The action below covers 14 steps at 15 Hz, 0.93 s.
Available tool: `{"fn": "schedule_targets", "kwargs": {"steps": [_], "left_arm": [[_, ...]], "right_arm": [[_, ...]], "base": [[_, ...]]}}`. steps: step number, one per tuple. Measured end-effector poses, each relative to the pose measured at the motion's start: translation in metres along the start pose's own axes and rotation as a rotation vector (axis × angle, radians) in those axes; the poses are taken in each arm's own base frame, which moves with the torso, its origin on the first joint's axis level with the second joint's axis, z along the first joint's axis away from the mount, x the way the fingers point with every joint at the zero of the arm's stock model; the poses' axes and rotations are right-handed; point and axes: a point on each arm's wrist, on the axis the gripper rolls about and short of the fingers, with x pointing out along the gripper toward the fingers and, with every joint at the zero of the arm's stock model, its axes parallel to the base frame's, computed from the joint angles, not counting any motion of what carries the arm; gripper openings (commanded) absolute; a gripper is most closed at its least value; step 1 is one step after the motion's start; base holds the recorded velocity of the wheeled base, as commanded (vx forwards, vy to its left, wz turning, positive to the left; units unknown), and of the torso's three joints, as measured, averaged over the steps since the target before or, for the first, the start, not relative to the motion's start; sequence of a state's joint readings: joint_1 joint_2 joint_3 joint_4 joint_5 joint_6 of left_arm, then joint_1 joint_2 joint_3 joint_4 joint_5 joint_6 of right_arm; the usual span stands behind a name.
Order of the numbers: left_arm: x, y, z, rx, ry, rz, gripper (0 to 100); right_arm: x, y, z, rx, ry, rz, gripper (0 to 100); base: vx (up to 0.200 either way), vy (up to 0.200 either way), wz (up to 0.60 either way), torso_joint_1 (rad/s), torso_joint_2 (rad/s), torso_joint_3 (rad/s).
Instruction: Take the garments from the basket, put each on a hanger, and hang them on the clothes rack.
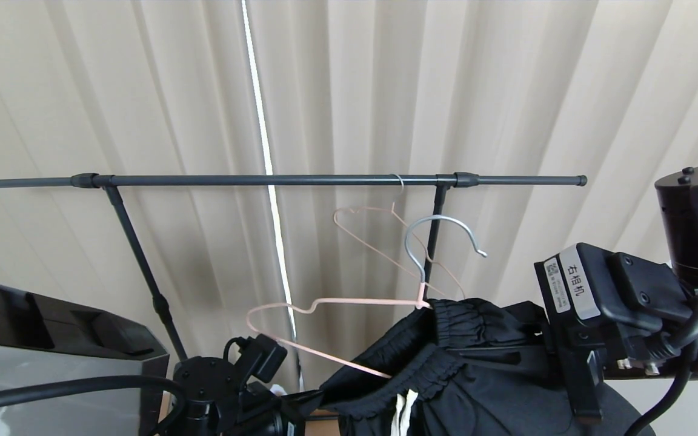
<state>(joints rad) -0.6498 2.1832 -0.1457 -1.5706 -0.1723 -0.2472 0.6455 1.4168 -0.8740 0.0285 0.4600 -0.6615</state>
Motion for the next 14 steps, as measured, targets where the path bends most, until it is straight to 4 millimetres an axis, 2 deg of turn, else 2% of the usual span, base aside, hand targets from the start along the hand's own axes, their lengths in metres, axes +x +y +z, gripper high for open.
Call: {"fn": "schedule_targets", "kwargs": {"steps": [4,14], "left_arm": [[-0.004,0.012,0.01,-0.011,-0.049,0.042,0],[-0.013,0.038,0.032,-0.013,-0.153,0.133,0]], "right_arm": [[-0.003,-0.008,-0.005,0.01,0.005,-0.045,0],[0.004,-0.007,-0.021,-0.021,0.077,-0.046,0]], "base": [[0.0,0.0,0.0,0.0,0.0,0.0],[0.0,0.0,0.0,0.0,0.0,0.0]]}}
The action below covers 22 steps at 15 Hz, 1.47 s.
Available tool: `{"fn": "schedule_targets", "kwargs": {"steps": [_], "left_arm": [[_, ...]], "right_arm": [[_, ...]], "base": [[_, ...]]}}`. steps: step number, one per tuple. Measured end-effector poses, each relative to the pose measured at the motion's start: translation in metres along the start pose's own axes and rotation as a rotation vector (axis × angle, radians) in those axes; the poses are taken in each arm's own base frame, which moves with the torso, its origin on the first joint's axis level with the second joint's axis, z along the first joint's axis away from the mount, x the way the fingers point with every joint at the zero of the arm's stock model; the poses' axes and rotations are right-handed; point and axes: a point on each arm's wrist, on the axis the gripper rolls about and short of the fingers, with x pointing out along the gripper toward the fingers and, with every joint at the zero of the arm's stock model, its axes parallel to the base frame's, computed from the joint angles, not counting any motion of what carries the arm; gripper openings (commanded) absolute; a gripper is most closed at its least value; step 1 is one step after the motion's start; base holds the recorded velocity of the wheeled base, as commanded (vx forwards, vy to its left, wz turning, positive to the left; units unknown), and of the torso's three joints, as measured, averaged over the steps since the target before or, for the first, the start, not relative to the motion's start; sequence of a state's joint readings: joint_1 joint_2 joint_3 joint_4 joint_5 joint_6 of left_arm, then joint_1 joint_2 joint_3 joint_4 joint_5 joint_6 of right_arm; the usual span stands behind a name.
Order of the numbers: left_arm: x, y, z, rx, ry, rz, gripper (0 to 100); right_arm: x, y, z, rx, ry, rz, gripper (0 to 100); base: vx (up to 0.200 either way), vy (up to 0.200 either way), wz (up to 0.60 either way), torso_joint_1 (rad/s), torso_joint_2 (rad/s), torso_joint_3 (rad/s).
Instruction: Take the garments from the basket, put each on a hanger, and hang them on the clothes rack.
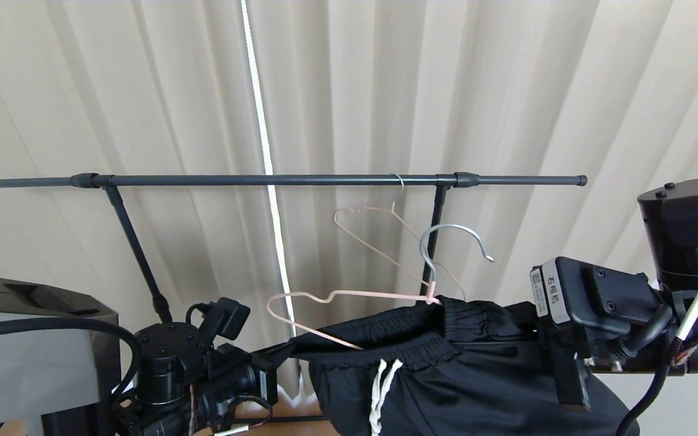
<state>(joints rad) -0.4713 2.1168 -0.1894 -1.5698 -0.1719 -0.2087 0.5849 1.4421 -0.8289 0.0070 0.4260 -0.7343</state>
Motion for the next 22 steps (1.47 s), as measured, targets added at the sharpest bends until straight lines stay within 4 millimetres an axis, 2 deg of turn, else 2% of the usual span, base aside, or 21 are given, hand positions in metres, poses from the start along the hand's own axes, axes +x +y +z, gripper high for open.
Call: {"fn": "schedule_targets", "kwargs": {"steps": [8,22], "left_arm": [[-0.001,0.007,0.008,-0.005,-0.037,0.022,0],[-0.008,0.013,0.022,0.009,-0.099,0.046,0]], "right_arm": [[0.016,-0.001,-0.013,-0.026,0.109,-0.014,0],[0.026,-0.02,-0.036,-0.004,0.235,-0.079,0]], "base": [[0.0,0.0,0.0,0.0,0.0,0.0],[0.0,0.0,0.0,0.0,0.0,0.0]]}}
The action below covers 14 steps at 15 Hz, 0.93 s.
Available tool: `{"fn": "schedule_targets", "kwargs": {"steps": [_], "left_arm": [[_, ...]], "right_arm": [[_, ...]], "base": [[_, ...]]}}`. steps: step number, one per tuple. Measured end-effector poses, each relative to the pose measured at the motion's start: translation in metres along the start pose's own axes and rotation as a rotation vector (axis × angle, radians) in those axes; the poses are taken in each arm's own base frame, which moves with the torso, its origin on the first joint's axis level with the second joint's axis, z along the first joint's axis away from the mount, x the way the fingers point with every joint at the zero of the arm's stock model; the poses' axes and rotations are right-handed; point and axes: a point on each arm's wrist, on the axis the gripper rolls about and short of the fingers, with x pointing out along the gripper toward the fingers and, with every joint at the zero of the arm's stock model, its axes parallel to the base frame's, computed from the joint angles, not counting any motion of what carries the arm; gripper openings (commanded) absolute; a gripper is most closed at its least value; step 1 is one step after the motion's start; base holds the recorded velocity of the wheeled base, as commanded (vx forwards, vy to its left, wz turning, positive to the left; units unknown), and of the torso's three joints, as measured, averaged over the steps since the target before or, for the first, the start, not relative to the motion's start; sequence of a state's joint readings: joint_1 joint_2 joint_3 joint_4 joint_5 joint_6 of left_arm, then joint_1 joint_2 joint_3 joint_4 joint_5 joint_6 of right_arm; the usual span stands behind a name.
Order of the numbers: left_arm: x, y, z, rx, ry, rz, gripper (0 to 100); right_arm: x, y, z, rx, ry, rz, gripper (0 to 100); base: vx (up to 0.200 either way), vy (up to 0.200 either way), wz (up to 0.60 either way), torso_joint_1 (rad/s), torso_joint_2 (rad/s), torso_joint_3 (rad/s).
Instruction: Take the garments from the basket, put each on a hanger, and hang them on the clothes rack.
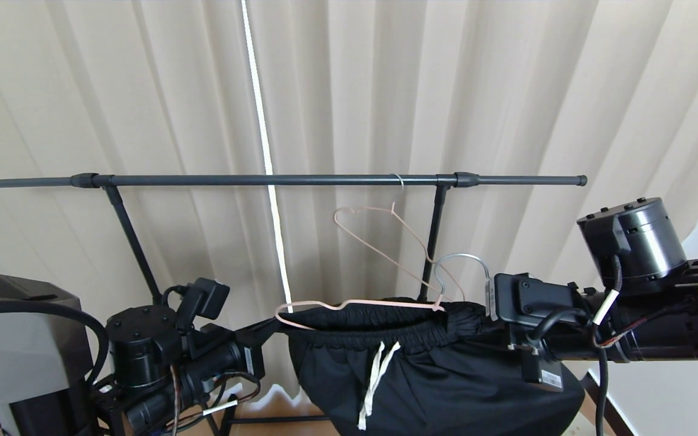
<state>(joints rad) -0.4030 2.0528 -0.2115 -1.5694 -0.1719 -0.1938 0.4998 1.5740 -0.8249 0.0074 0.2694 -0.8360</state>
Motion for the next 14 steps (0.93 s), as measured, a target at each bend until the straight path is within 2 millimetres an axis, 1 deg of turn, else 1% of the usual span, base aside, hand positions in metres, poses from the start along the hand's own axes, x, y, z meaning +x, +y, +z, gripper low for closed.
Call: {"fn": "schedule_targets", "kwargs": {"steps": [5,11,14], "left_arm": [[-0.004,0.0,0.003,0.021,-0.011,0.004,0],[-0.01,0.002,0.015,0.031,-0.065,0.012,0],[-0.012,0.004,0.019,0.041,-0.081,0.019,0]], "right_arm": [[0.005,-0.002,-0.002,0.004,0.04,-0.017,0],[0.009,-0.003,-0.003,0.007,0.08,-0.042,0],[0.012,-0.007,-0.006,0.017,0.099,-0.051,0]], "base": [[0.0,0.0,0.0,0.0,0.0,0.0],[0.0,0.0,0.0,0.0,0.0,0.0],[0.0,0.0,0.0,0.0,0.0,0.0]]}}
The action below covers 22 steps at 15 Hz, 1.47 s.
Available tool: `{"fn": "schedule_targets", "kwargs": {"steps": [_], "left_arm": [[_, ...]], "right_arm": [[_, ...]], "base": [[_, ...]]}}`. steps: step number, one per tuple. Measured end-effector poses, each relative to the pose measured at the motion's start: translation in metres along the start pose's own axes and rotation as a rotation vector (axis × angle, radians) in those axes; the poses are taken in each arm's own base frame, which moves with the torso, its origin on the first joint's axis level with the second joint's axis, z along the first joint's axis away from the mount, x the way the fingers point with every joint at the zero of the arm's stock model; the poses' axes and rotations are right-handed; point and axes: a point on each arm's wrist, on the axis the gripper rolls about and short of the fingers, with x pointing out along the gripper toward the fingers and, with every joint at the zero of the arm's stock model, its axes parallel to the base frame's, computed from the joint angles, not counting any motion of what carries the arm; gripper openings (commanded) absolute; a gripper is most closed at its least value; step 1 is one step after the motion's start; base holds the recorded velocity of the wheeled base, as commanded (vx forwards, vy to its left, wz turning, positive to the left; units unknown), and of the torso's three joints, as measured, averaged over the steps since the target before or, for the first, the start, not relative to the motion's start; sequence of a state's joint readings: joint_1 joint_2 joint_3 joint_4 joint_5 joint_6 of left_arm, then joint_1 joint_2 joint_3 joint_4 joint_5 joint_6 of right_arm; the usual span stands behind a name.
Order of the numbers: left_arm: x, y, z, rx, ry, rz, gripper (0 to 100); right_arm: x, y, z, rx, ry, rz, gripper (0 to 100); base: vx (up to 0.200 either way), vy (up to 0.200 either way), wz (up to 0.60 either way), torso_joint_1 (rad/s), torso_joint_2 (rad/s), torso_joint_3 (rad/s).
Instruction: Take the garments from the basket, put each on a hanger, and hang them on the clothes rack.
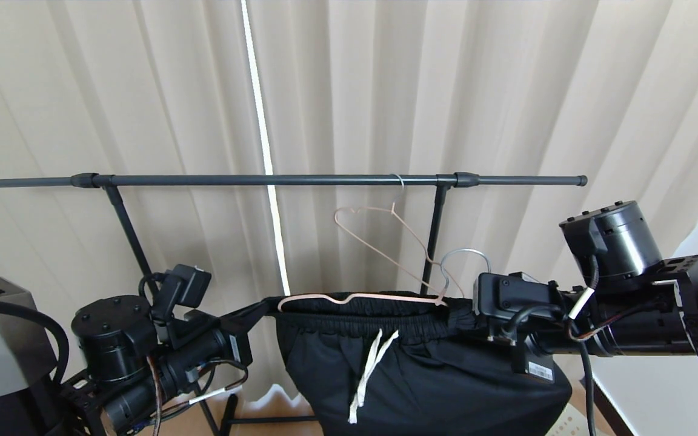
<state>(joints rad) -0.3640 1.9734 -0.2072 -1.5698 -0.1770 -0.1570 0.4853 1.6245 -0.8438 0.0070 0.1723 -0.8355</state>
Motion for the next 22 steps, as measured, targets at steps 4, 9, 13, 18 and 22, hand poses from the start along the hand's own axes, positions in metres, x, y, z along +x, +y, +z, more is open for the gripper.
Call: {"fn": "schedule_targets", "kwargs": {"steps": [4,9,13,18,22], "left_arm": [[-0.005,-0.002,0.005,0.004,-0.019,-0.015,0],[-0.01,0.001,0.02,0.007,-0.054,0.0,0],[-0.01,0.006,0.026,0.015,-0.039,0.023,0],[-0.018,0.0,0.03,-0.003,0.16,0.039,0],[-0.013,-0.01,0.068,0.04,0.267,0.05,0]], "right_arm": [[0.006,-0.004,-0.002,0.007,0.047,-0.027,0],[0.009,-0.007,-0.004,0.015,0.056,-0.028,0],[0.012,-0.007,-0.006,0.019,0.067,-0.026,0],[0.017,-0.008,-0.009,0.021,0.109,-0.04,0],[0.023,-0.008,-0.011,0.019,0.153,-0.056,0]], "base": [[0.0,0.0,0.0,0.0,0.0,0.0],[0.0,0.0,0.0,0.0,0.0,0.0],[0.0,0.0,0.0,0.0,0.0,0.0],[0.0,0.0,0.0,0.0,0.0,0.0],[0.0,0.0,0.0,0.0,0.0,0.0]]}}
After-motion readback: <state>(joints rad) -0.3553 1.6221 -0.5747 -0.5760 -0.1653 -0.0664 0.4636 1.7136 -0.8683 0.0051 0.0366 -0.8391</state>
